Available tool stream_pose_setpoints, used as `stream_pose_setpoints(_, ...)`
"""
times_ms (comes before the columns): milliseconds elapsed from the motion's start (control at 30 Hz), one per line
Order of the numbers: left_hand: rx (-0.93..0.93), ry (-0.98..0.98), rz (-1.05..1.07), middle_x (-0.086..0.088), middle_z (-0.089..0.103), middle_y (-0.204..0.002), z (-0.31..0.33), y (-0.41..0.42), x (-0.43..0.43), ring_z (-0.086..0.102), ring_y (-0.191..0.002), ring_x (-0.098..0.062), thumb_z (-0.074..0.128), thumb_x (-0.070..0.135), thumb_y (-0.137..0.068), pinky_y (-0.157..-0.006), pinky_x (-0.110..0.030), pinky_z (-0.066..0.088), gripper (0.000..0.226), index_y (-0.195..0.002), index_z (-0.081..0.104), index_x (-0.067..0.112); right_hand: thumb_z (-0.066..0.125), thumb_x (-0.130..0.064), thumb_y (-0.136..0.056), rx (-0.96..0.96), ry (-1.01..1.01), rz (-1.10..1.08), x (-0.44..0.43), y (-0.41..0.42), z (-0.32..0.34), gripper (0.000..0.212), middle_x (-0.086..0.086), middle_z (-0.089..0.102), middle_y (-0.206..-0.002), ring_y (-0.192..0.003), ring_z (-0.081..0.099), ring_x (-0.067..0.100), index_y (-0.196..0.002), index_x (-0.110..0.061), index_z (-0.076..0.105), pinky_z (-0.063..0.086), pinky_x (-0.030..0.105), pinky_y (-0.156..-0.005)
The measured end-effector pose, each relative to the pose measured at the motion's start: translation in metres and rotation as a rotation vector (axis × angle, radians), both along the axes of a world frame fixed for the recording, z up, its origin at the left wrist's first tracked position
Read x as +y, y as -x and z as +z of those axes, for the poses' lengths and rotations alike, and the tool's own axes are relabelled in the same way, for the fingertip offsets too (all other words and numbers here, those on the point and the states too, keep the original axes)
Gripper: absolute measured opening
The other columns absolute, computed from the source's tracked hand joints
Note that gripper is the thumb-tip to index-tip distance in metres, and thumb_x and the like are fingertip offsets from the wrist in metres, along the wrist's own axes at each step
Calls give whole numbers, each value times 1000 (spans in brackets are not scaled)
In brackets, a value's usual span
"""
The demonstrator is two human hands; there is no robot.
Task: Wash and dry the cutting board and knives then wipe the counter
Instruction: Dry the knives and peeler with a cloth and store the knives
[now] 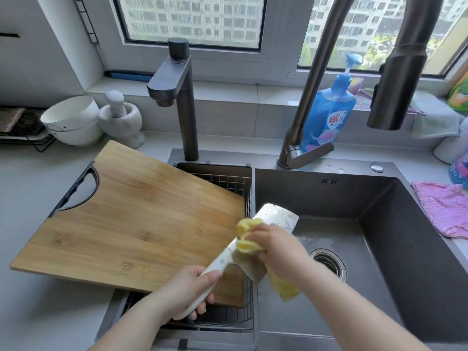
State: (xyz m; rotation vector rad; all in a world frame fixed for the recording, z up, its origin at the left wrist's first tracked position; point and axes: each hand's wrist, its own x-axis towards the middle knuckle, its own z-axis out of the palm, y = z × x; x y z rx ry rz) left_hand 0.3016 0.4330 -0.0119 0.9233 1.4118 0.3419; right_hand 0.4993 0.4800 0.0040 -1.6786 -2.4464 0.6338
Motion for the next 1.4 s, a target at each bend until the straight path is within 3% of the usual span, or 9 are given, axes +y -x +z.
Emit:
stream_pose_setpoints(167,14,-20,1,-4,55,-57,-2,-1,2,45,-32,-9,51,27,-93,-31,-18,34,21,-84,52,9,48,-32,-93,-54,-35,-240,25,-13,2,31,-7,49,-133,-116,41,20,-121,-25,60,38,30,-92)
stream_pose_setpoints(367,45,-44,-16,1,56,-51,-2,3,6,44,-33,-9,53,30,-92,-32,-18,34,24,-84,52,8,51,-29,-91,4,-59,79,-3,11,-3,33,-11,49,-132,-115,40,17,-123,-30,58,32,24,-90)
stream_pose_setpoints(600,52,-57,-22,0,56,-52,-2,4,7,44,-33,-9,56,31,-90,-32,-18,34,25,-81,54,8,43,-24,-95,36,7,-342,42,-35,-11,34,-7,49,-136,-121,36,20,-128,-27,53,30,32,-101)
stream_pose_setpoints(767,56,-60,-9,1,56,-50,-3,5,9,43,-32,-10,55,31,-90,-33,-17,33,26,-82,54,7,41,-22,-96,3,-24,-363,40,-30,-9,33,-6,51,-133,-119,37,21,-127,-25,53,34,32,-99)
stream_pose_setpoints(967,58,-50,6,0,58,-51,-2,6,12,44,-33,-10,55,33,-90,-32,-17,33,29,-87,57,4,50,-14,-87,8,8,75,-11,0,-5,39,-6,51,-134,-118,39,23,-124,-21,57,33,30,-100)
stream_pose_setpoints(1067,55,-44,9,0,59,-52,-2,7,13,44,-33,-10,56,33,-89,-31,-17,34,29,-88,58,3,44,-30,-78,81,28,189,-32,-3,-9,43,-5,59,-125,-106,48,29,-114,-21,64,42,39,-89)
stream_pose_setpoints(1133,48,-45,20,-1,59,-51,-3,6,13,44,-32,-11,56,32,-89,-31,-17,34,28,-83,57,5,38,-38,-72,72,-26,125,-31,-12,-15,50,-7,60,-125,-101,53,32,-115,-26,62,46,40,-81)
stream_pose_setpoints(1267,42,-41,51,-2,57,-51,-1,3,13,42,-31,-11,56,31,-90,-31,-15,32,27,-75,53,8,43,-26,-84,-72,54,-93,-19,-27,-16,54,-18,26,-147,-125,28,23,-136,-35,37,38,32,-97)
stream_pose_setpoints(1400,46,-32,74,-3,58,-53,1,2,11,43,-32,-11,58,34,-88,-32,-16,32,28,-79,55,8,45,-10,-89,35,2,-409,-7,-47,-9,50,-15,36,-143,-116,34,20,-134,-31,42,33,25,-78)
